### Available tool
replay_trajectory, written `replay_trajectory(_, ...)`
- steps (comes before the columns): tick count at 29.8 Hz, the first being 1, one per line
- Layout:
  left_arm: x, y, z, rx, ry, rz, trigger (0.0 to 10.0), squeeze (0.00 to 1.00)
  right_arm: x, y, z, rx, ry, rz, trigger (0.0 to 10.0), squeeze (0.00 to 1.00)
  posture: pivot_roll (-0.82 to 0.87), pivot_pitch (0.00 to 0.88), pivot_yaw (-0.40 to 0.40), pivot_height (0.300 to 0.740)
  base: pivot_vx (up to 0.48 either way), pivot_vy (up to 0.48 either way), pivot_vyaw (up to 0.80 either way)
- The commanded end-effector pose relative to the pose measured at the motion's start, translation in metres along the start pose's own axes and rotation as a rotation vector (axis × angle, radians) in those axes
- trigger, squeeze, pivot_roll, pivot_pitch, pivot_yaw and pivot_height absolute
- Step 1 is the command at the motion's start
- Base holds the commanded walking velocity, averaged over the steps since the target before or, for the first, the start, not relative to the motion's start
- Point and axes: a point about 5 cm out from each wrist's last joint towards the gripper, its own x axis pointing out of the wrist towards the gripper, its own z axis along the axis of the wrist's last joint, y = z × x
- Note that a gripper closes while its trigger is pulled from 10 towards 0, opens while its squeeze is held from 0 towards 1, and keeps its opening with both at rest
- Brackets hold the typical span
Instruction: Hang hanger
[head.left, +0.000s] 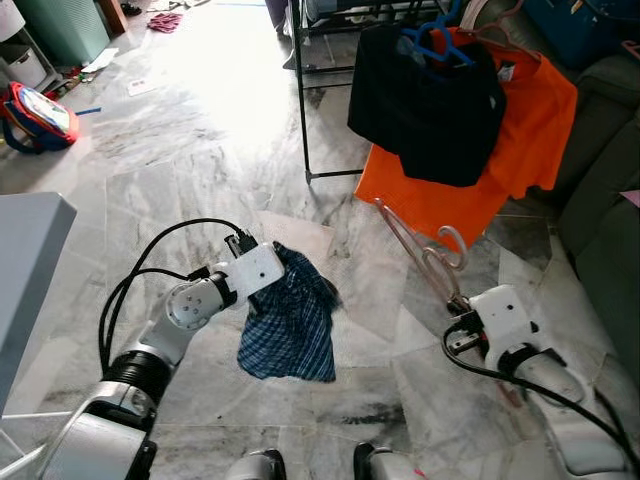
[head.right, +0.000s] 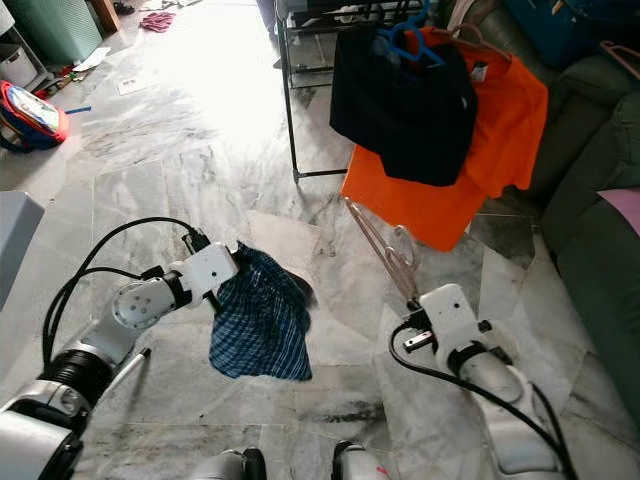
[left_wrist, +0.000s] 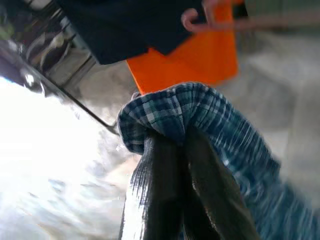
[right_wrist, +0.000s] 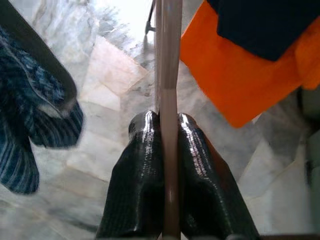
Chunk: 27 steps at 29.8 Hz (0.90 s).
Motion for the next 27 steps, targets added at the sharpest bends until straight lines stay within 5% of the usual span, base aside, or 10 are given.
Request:
replay_trajectory(1,-0.008,-0.003,-0.015,-0.075,0.046,0.030,10.0,0.00,-0.002,0.005,0.004,0.015,-0.020,-0.010,10.0,0.00,-0.13,0.207,0.062,0.740,0.000,0.000,0.00)
replay_trajectory(10,-0.015,-0.050,-0.028,-0.284,0.045,0.022,10.0,0.00,0.007,0.046,-0.003,0.143,-0.015,0.001,10.0,0.00,-0.11,0.195,0.046,0.740,0.000,0.000,0.00)
replay_trajectory(12,-0.017,-0.062,-0.023,-0.240,0.009,-0.021,10.0,0.00,0.007,0.054,0.000,0.144,-0.026,0.061,10.0,0.00,-0.10,0.195,0.039,0.740,0.000,0.000,0.00)
replay_trajectory(16,-0.017,-0.057,-0.014,-0.186,-0.059,-0.053,10.0,0.00,0.003,0.052,0.004,0.080,-0.038,0.141,10.0,0.00,-0.10,0.200,0.038,0.740,0.000,0.000,0.00)
replay_trajectory(19,-0.015,-0.033,-0.005,-0.061,-0.087,-0.083,10.0,0.00,-0.003,0.025,0.006,0.020,-0.035,0.170,10.0,0.00,-0.10,0.211,0.043,0.740,0.000,0.000,0.00)
replay_trajectory(23,-0.015,-0.025,0.000,0.012,-0.100,-0.107,10.0,0.00,-0.005,0.012,0.008,-0.003,-0.029,0.168,10.0,0.00,-0.10,0.216,0.049,0.740,0.000,0.000,0.00)
replay_trajectory(27,-0.012,-0.008,0.014,0.223,-0.144,-0.186,10.0,0.00,-0.016,-0.011,0.010,-0.055,-0.019,0.211,10.0,0.00,-0.11,0.226,0.067,0.740,0.000,0.000,0.00)
